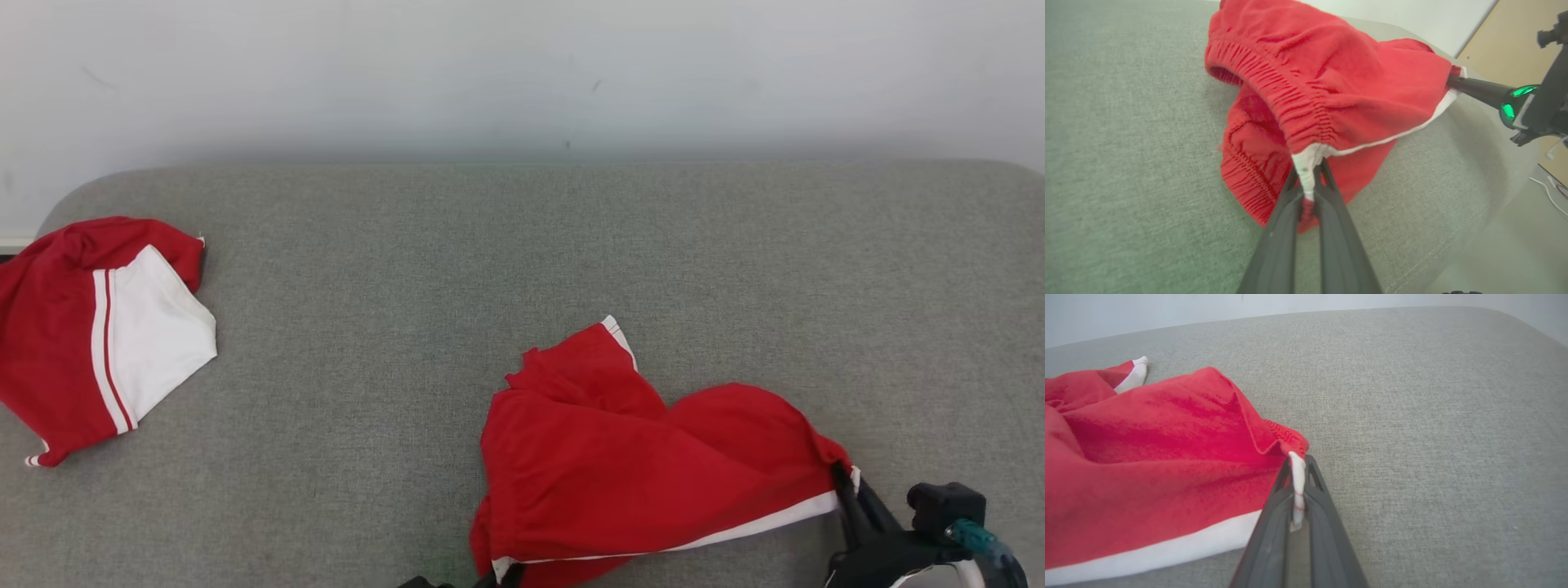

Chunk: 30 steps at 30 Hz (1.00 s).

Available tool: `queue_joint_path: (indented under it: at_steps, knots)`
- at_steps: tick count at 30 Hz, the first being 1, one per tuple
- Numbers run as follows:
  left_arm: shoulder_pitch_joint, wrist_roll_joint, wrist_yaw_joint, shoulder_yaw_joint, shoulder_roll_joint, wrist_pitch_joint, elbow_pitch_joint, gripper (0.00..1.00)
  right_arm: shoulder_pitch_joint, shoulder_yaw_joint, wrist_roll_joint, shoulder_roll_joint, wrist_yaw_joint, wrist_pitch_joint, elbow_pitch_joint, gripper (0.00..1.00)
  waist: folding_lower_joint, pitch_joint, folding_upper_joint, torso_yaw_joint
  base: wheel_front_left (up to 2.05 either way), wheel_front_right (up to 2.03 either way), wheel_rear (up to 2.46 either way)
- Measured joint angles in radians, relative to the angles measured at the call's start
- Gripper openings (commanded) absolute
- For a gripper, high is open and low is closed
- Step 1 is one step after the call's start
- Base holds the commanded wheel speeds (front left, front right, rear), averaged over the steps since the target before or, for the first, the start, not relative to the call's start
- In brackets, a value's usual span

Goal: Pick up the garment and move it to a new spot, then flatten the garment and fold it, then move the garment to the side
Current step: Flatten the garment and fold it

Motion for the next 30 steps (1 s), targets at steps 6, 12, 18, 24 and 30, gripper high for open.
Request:
queue_joint_path:
  at_steps: [6, 12, 18, 24, 30]
  knots:
    - [0.016, 0.034, 0.000, 0.048, 0.032, 0.000, -0.086, 0.00, 0.022, 0.060, 0.040, 0.003, 0.000, 0.001, -0.069, 0.00, -0.0001, -0.013, 0.0000, -0.008, 0.00, 0.00, 0.00]
    - [-0.119, 0.046, 0.000, 0.065, 0.130, 0.003, -0.182, 0.00, -0.078, 0.144, 0.119, 0.000, 0.000, 0.073, -0.191, 0.00, -0.0001, -0.003, 0.0000, -0.022, 0.00, 0.00, 0.00]
    - [-0.423, -0.038, 0.000, -0.013, 0.258, 0.093, -0.244, 0.00, -0.303, 0.163, 0.192, 0.011, 0.000, 0.182, -0.222, 0.00, 0.0000, 0.043, 0.0001, -0.029, 0.00, 0.00, 0.00]
    - [-0.828, -0.148, 0.000, -0.097, 0.383, 0.199, -0.251, 0.00, -0.677, 0.116, 0.283, 0.044, 0.000, 0.326, -0.146, 0.00, 0.0002, 0.140, 0.0001, -0.037, 0.00, 0.00, 0.00]
    - [-1.231, -0.274, 0.000, -0.149, 0.424, 0.260, -0.159, 0.00, -1.065, 0.030, 0.317, 0.079, 0.000, 0.410, -0.013, 0.00, 0.0003, 0.269, 0.0002, -0.051, 0.00, 0.00, 0.00]
